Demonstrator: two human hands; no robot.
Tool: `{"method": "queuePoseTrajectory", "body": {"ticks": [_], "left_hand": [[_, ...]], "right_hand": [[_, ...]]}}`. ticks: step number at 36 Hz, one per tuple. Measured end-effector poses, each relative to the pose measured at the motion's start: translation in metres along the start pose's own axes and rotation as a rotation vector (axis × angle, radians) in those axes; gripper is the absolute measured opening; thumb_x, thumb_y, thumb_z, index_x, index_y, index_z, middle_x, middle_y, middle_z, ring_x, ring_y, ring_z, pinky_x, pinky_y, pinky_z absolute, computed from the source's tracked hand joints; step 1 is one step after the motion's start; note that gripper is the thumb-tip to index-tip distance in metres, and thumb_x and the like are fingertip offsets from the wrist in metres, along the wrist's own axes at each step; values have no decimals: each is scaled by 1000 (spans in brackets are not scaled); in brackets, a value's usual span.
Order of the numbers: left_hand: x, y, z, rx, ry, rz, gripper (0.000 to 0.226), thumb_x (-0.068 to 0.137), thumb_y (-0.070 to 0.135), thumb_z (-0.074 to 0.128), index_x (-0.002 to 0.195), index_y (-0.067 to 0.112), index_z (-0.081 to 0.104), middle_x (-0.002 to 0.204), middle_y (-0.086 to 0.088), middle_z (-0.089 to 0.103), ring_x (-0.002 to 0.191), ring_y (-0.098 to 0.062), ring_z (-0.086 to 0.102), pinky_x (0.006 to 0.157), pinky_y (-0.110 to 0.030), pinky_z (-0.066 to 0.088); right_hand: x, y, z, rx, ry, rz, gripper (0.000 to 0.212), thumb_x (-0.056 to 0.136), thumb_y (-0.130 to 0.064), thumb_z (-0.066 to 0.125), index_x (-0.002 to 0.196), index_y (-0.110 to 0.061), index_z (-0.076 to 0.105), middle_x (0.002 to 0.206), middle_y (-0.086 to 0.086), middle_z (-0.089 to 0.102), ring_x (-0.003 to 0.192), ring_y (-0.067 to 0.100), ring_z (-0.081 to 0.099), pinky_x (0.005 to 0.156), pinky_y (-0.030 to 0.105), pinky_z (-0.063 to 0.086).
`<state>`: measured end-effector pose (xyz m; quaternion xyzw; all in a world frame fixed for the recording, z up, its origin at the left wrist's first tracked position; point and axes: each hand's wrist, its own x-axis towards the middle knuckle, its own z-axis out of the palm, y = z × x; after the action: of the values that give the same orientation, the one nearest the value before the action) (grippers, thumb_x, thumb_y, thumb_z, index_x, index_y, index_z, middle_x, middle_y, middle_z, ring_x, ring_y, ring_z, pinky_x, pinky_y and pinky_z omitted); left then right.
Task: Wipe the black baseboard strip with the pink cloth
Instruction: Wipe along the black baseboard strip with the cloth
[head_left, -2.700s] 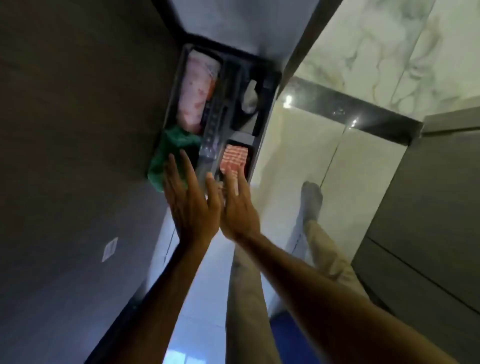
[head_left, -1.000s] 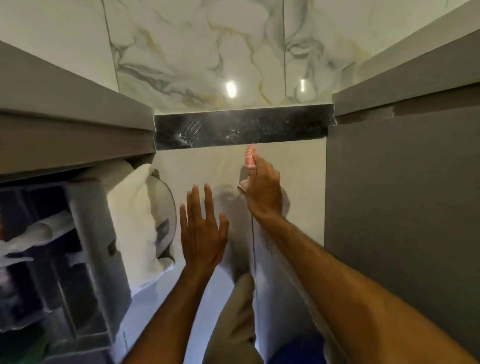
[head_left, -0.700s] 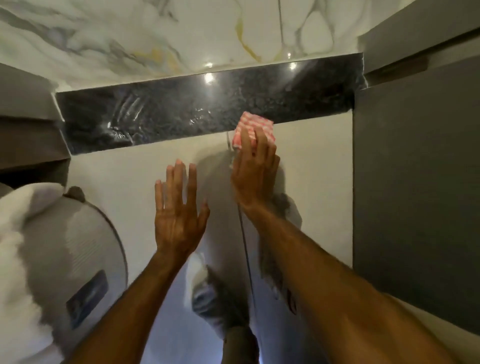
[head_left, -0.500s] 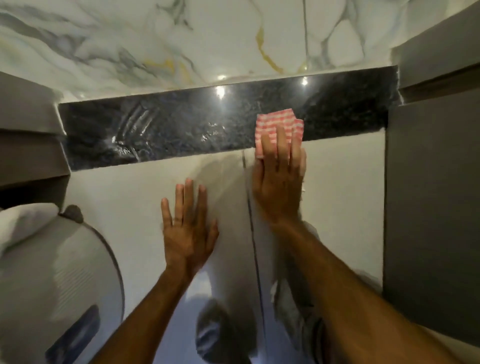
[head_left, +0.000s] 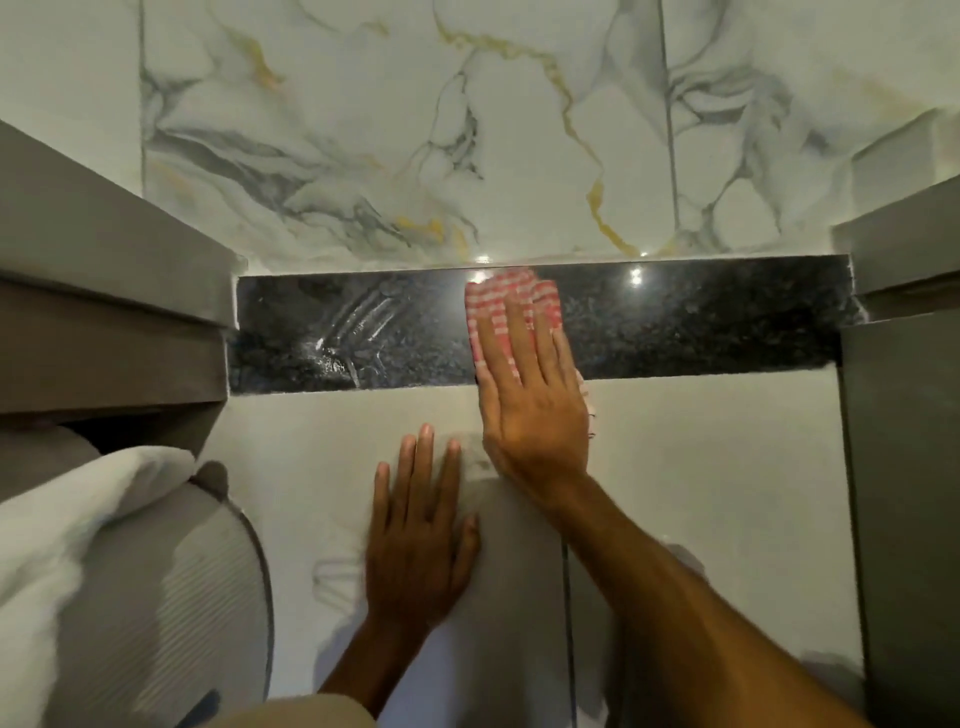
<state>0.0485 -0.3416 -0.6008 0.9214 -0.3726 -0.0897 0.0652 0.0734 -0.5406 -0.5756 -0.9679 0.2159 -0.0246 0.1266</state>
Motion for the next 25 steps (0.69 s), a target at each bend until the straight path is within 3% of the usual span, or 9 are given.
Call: {"method": "queuePoseTrajectory", "body": {"ticks": [3,7,10,12,14,16,18,21,25], "left_hand": [[0,-12,-8,-7,-6,-58,73,105,42,41,171,12,31,178,-25,25,165,-41,29,132,-60,21],[-5,-40,-12,-13,-2,-138,71,108,43,36,171,11,30,179,-24,22,166,-41,25,134,-59,15],[-8,-60,-13,1,8,-164,71,109,45,34,171,11,31,180,-23,20,167,-40,22,137,-56,8],[-7,-66,-14,5,24,-223,71,109,45,33,172,11,29,181,-22,19,168,-39,19,137,-57,8],[-8,-65,-13,-6,36,-264,72,109,45,33,172,11,28,181,-22,20,168,-38,18,137,-59,11],[-8,-64,-13,-32,39,-268,71,108,43,34,172,11,29,181,-21,20,168,-37,19,137,-61,14],[-7,-64,-15,-56,52,-269,70,108,42,34,171,11,29,180,-20,21,168,-37,20,136,-62,17],[-6,-64,-19,-57,74,-276,68,109,40,32,171,12,29,180,-17,20,167,-36,22,135,-64,23],[-7,-63,-17,-67,80,-278,67,110,40,33,171,11,30,180,-16,21,168,-33,19,137,-60,21]], "right_hand": [[-33,12,-4,-37,-45,-16,59,117,-30,40,173,-15,32,183,16,23,173,37,17,140,59,23],[-15,0,-6,-27,22,319,62,119,-37,34,176,-17,24,186,9,20,174,30,14,145,46,8],[28,-30,5,-57,133,522,63,120,-40,26,176,-12,21,185,13,21,173,34,17,143,45,10],[46,-49,16,-71,129,502,65,121,-42,27,177,-11,14,186,14,15,174,35,14,144,48,13],[43,-63,24,-51,51,327,67,121,-44,27,178,-17,6,188,11,6,175,32,6,145,48,9],[19,-65,25,-3,-29,124,66,120,-45,29,178,-23,7,188,6,6,176,26,4,145,48,8],[-14,-57,21,18,-62,39,64,118,-42,31,178,-26,15,188,3,11,176,23,6,144,50,13],[-43,-47,12,11,-27,199,62,117,-38,36,176,-23,25,186,4,21,174,26,15,143,51,16],[-4,-76,12,-5,79,499,62,119,-36,37,175,-13,26,184,12,26,172,34,22,143,52,18]]}}
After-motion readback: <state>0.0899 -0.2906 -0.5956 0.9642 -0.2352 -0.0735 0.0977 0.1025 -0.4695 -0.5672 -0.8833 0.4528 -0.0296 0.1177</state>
